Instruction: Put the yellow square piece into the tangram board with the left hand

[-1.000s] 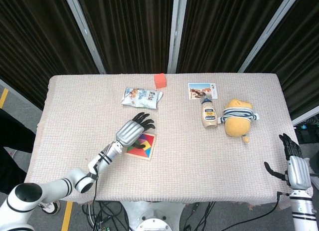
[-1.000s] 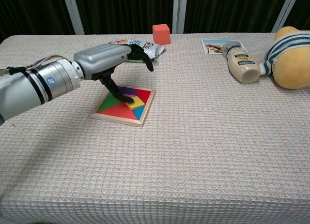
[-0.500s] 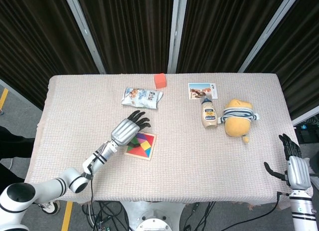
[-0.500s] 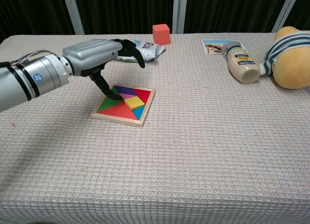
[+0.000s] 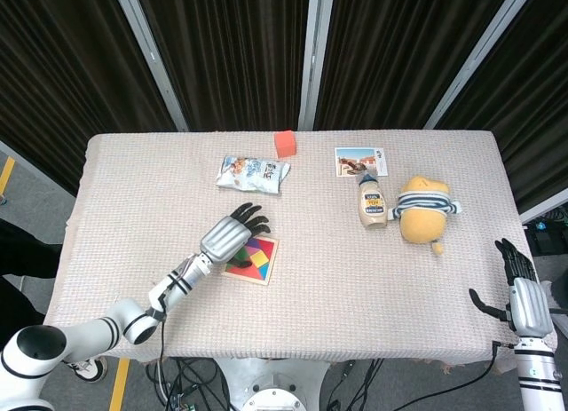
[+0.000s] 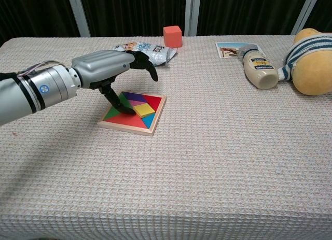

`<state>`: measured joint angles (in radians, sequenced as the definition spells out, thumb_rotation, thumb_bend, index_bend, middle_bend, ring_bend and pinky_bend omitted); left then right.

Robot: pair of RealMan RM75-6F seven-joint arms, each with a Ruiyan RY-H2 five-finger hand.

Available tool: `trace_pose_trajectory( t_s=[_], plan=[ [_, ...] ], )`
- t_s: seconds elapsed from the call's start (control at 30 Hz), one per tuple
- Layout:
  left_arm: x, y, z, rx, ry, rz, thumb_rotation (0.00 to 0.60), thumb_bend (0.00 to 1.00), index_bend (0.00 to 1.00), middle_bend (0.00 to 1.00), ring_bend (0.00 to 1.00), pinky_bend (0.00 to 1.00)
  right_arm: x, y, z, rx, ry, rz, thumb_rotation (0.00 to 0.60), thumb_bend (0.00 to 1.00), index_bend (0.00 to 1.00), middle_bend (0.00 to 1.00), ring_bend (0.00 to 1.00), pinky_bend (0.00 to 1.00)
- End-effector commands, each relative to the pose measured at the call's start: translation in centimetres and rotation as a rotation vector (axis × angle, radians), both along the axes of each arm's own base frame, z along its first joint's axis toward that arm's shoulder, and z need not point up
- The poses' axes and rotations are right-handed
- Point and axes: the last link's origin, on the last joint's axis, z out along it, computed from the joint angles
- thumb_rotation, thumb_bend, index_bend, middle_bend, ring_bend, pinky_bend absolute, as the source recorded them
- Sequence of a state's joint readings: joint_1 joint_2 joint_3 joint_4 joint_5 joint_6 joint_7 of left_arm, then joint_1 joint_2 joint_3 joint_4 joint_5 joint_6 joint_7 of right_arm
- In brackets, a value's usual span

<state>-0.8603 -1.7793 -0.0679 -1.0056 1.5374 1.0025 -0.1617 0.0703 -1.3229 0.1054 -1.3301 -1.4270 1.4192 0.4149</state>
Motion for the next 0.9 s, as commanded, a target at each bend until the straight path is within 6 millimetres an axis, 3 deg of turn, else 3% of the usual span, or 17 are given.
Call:
trace_pose_trajectory(
  t_s=[0.03, 0.5, 0.9],
  plan=[
    [0.2, 0.0, -0.1, -0.001, -0.003, -0.002, 0.600, 0.04, 0.25, 0.18, 0.00, 0.04, -0.1, 0.0, 0.0, 0.002, -0.002, -0.002, 0.600, 0.18, 0.00, 0.00, 0.00, 0.00],
    [1.3, 0.4, -0.6, -0.004, -0.019, -0.004, 0.600, 0.04, 0.25, 0.18, 0.00, 0.04, -0.2, 0.0, 0.0, -0.001, -0.003, -0.001, 0.600, 0.18, 0.00, 0.00, 0.00, 0.00],
    [0.1, 0.6, 1.8, 0.049, -0.022, 0.002, 0.600, 0.04, 0.25, 0.18, 0.00, 0.04, -0.2, 0.1, 0.1, -0.003, -0.002, 0.000, 0.600, 0.18, 0.00, 0.00, 0.00, 0.00]
  ],
)
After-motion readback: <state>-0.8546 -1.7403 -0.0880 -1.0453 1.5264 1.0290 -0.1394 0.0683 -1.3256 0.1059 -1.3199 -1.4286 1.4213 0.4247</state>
